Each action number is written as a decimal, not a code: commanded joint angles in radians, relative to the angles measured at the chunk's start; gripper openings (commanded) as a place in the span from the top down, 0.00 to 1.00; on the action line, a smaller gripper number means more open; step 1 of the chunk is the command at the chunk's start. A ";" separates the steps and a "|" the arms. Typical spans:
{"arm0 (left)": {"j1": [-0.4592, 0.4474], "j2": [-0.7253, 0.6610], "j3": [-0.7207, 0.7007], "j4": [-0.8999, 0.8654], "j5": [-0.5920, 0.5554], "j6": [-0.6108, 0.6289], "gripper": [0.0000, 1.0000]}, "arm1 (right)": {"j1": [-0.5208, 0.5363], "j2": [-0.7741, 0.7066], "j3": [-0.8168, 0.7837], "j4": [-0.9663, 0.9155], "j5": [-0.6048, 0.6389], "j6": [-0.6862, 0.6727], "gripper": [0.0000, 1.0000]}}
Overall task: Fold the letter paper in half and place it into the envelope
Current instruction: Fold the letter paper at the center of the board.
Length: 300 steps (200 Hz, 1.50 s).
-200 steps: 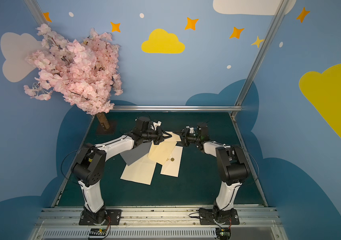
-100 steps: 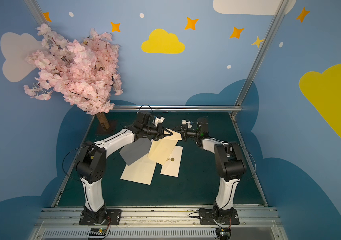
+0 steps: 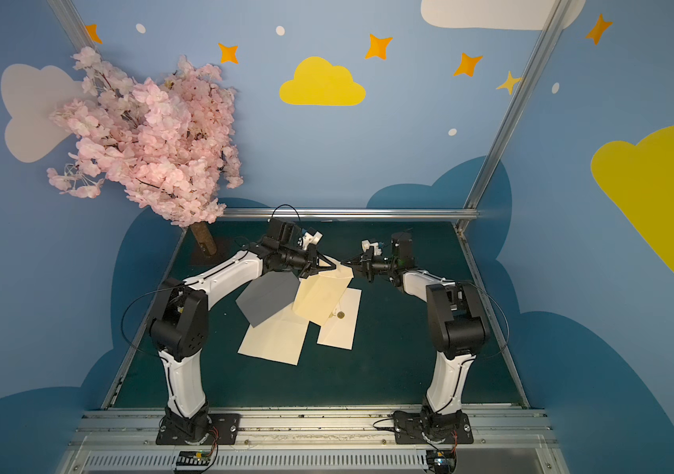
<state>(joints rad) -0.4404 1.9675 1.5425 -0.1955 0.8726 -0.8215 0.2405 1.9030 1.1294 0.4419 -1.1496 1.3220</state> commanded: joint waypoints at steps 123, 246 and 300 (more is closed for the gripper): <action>-0.017 -0.167 -0.290 0.145 -0.404 -0.304 0.00 | 0.033 -0.150 -0.056 -0.023 0.240 0.058 1.00; -0.066 -0.208 -0.440 0.609 -0.604 -0.655 0.22 | 0.118 -0.229 -0.195 0.113 0.507 0.211 1.00; -0.061 -0.180 -0.417 0.657 -0.553 -0.652 0.57 | 0.129 -0.235 -0.199 0.104 0.508 0.192 1.00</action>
<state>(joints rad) -0.5060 1.7618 1.1061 0.4042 0.2893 -1.4689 0.3622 1.6997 0.9272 0.5201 -0.6495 1.5272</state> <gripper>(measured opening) 0.494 0.042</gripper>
